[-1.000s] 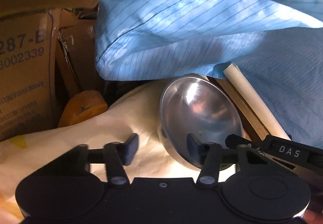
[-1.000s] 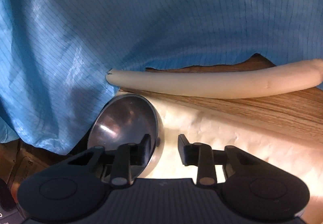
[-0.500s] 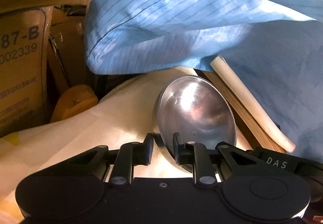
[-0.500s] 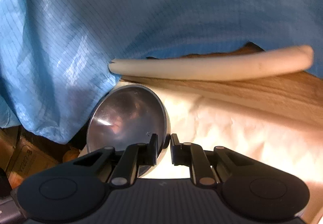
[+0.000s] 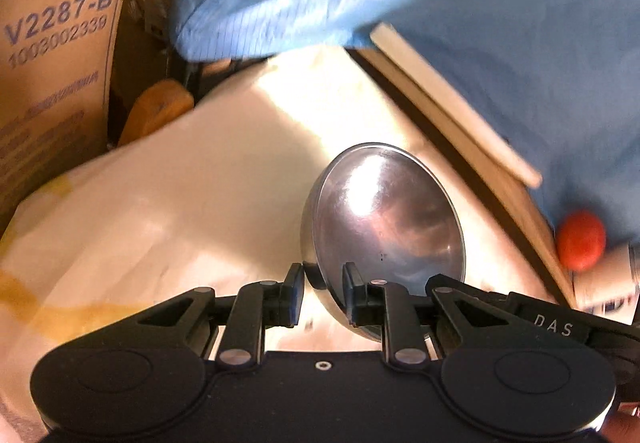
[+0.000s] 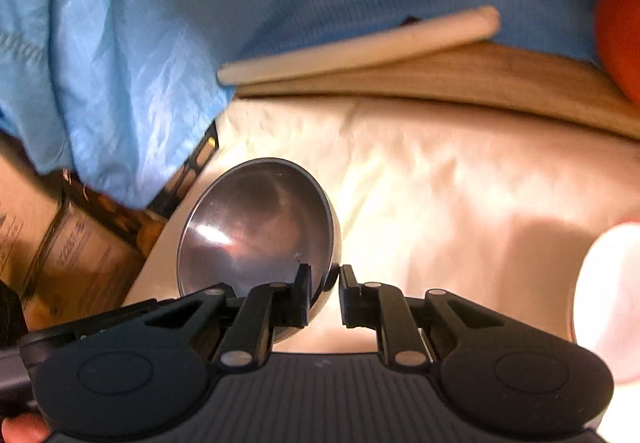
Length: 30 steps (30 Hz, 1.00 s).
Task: Organize plates and bowls
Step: 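Lift the steel bowl with both grippers and lower it onto the plate stack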
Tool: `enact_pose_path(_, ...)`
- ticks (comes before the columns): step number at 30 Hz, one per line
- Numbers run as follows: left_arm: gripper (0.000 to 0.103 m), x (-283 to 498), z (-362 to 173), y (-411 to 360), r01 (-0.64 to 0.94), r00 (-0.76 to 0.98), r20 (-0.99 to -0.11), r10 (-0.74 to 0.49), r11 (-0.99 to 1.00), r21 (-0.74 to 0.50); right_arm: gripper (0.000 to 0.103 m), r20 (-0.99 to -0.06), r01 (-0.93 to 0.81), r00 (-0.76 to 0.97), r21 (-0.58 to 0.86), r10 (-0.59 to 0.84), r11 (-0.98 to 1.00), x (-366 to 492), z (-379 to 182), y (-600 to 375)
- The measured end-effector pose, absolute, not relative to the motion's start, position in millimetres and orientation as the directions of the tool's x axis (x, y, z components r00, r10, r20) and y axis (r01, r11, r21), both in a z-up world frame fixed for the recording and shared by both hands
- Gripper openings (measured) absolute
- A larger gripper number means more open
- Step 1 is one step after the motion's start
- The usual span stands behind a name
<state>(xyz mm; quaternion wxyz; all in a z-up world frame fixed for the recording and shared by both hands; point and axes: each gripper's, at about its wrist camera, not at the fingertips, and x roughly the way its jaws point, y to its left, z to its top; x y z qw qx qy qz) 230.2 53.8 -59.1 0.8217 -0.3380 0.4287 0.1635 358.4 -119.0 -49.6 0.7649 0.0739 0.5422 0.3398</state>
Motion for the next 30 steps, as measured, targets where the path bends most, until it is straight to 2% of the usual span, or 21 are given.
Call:
enact_pose_path(11, 0.021, 202, -58, 42, -0.569, 0.513, -0.858, -0.021, 0.74, -0.358, 0.017, -0.798, -0.448, 0.146, 0.474, 0.585, 0.758, 341, -45, -131)
enact_pose_path(19, 0.022, 198, -54, 46, -0.599, 0.516, -0.856, 0.011, 0.719, -0.352, 0.017, -0.787, -0.45, 0.153, 0.483, 0.598, 0.751, 338, -47, -135)
enact_pose_path(23, 0.03, 195, -49, 47, -0.616, 0.511, -0.859, 0.026, 0.708, -0.345, 0.022, -0.779, -0.451, 0.166, 0.486, 0.605, 0.749, 337, -46, -137)
enact_pose_path(28, 0.033, 191, -39, 44, -0.617, 0.519, -0.852, 0.074, 0.722, -0.313, 0.032, -0.76, -0.468, 0.211, 0.473, 0.614, 0.747, 333, -37, -143)
enact_pose_path(30, 0.04, 190, -33, 43, -0.619, 0.521, -0.847, 0.101, 0.728, -0.294, 0.035, -0.753, -0.472, 0.228, 0.469, 0.618, 0.746, 332, -34, -146)
